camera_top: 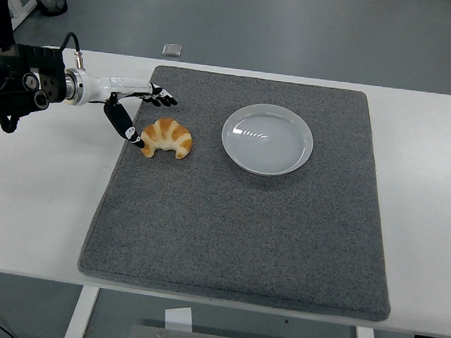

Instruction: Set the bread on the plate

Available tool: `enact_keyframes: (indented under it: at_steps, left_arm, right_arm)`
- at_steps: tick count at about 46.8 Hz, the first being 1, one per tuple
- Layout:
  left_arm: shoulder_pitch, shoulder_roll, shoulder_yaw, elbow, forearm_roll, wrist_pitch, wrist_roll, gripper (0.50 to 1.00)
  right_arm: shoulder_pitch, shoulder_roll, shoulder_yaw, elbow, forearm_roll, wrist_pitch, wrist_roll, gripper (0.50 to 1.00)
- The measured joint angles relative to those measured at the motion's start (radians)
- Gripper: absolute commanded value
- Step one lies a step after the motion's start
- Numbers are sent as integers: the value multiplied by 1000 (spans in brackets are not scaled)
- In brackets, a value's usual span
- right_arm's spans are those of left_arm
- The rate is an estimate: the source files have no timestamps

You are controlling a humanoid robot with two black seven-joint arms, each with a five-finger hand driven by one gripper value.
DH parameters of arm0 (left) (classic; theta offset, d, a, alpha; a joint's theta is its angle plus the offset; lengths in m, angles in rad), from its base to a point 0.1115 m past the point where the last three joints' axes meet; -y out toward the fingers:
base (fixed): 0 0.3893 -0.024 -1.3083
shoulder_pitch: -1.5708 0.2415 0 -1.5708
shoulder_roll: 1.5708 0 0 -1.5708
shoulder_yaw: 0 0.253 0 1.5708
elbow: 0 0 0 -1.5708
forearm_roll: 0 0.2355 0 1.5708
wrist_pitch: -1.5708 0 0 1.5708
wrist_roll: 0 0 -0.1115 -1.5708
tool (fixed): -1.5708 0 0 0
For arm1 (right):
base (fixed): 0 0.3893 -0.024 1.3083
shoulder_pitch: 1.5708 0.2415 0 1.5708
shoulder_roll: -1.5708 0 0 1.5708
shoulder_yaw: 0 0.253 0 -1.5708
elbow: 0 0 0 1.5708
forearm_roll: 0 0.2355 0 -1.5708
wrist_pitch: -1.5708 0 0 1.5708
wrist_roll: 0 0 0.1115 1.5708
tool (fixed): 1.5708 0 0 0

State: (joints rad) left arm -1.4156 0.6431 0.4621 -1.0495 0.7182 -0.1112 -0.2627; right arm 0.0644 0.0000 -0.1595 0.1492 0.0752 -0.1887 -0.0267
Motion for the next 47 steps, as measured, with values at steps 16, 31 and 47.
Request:
enact_keyframes:
  at_steps: [16,31,47]
  left_arm:
    - [40,-66,-1,5,-8,78,5,960]
    - [66,-118,-1,41,-8,132,5,945]
    - [78,-140,1,64,-5,152,5,930]
  right_arm:
    - [0,0,0,0,0,0,0,952]
    - [0,0,0,0,0,0,0,952]
    - [0,0,0,0,0,0,-1,952]
